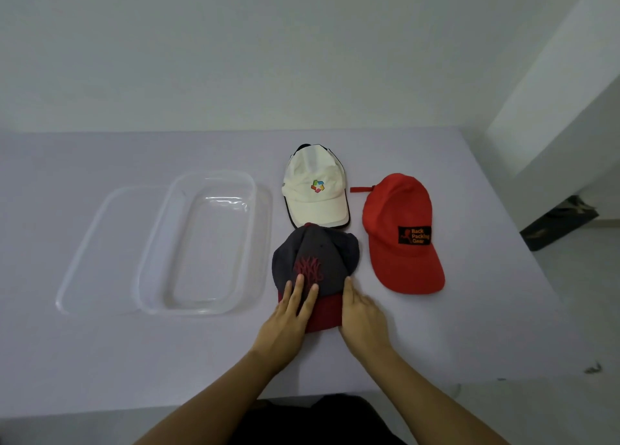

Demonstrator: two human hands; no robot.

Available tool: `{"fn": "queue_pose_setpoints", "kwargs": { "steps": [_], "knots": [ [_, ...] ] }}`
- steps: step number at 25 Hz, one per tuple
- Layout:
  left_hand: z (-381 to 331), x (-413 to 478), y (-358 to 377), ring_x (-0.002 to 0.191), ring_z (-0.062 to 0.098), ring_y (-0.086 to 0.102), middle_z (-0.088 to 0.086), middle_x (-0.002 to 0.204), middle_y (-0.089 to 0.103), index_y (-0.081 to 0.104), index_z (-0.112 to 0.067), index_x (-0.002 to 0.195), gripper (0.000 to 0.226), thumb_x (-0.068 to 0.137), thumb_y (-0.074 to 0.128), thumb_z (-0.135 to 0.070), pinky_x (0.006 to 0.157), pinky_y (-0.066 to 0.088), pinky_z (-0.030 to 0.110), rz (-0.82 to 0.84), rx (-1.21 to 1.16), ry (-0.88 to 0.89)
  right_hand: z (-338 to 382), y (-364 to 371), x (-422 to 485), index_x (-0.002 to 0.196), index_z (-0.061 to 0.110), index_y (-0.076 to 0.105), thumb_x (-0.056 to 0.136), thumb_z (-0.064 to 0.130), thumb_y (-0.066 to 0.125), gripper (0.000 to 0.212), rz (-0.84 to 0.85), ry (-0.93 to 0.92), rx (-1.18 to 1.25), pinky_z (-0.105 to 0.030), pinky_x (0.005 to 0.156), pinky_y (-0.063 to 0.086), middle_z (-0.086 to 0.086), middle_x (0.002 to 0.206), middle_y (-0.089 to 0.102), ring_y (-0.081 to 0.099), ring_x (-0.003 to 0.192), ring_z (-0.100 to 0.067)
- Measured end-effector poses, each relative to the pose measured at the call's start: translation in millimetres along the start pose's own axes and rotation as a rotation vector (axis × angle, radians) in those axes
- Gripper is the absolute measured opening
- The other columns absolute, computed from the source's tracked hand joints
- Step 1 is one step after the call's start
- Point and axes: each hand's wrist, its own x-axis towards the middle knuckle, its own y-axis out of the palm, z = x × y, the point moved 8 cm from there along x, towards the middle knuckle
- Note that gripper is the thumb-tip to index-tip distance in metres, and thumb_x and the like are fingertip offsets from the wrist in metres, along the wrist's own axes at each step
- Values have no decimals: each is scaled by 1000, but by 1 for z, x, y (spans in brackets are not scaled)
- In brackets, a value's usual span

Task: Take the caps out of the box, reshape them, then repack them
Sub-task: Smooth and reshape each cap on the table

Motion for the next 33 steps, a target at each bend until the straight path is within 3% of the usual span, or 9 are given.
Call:
{"fn": "queue_pose_setpoints", "kwargs": {
  "steps": [3,6,10,15,20,22,26,30,33],
  "knots": [
    [6,-2,-1,126,34,40,19,140,47,-6,-6,148,137,44,83,4,58,56,16,-18,29,-85,15,-7,-1,145,0,25,87,6,50,63,54,-69,70,-35,71,52,-16,108,66,67,89,-28],
    [7,-3,-8,125,35,44,20,140,48,-6,-3,148,137,43,80,10,50,52,13,-26,6,-91,19,-7,0,143,7,30,94,11,41,50,78,-67,142,-36,83,48,-13,120,62,62,102,-29],
    [11,-2,-7,134,38,30,10,159,-5,-8,-9,148,122,56,69,14,51,52,12,-123,-74,-72,14,1,0,146,7,23,93,7,42,56,87,-48,138,-35,82,49,-13,120,61,62,101,-28],
    [9,1,-18,146,33,1,5,148,-22,-20,-16,140,79,90,37,7,102,45,29,-137,-222,-193,6,-9,-2,141,3,33,61,6,81,93,-89,3,186,-45,85,56,-25,130,55,60,113,-37],
    [10,3,-28,132,37,42,11,155,4,-6,-23,149,94,83,54,5,79,55,32,-147,-237,-124,19,-19,-11,141,20,-18,88,3,54,90,-54,-89,424,-36,109,39,-12,158,-5,8,147,-28],
    [20,4,-34,134,31,40,11,158,3,-11,-18,148,81,92,47,-6,93,47,33,-164,-332,-252,24,-17,-10,136,24,-24,90,-2,46,88,-36,-113,520,-26,112,33,-3,156,-18,-3,147,-22],
    [9,4,-37,103,11,60,12,131,54,22,-37,141,52,99,42,-15,83,47,9,-215,-347,-305,35,-10,-2,142,28,-17,92,7,45,82,59,-127,869,-38,121,10,0,158,-15,-6,147,-15],
    [10,8,-28,88,-5,55,10,118,61,11,-26,148,55,100,34,-13,74,42,4,-255,-445,-336,44,-4,-2,145,32,-12,92,20,44,78,152,-54,1146,-40,121,12,5,159,-6,4,146,-9],
    [14,7,-26,83,-12,59,-11,109,59,12,-49,136,53,102,33,-15,70,41,-2,-183,-479,-344,36,-5,0,140,32,-21,92,11,47,86,193,-129,902,-27,120,6,6,156,-20,-7,147,-11]
  ]
}}
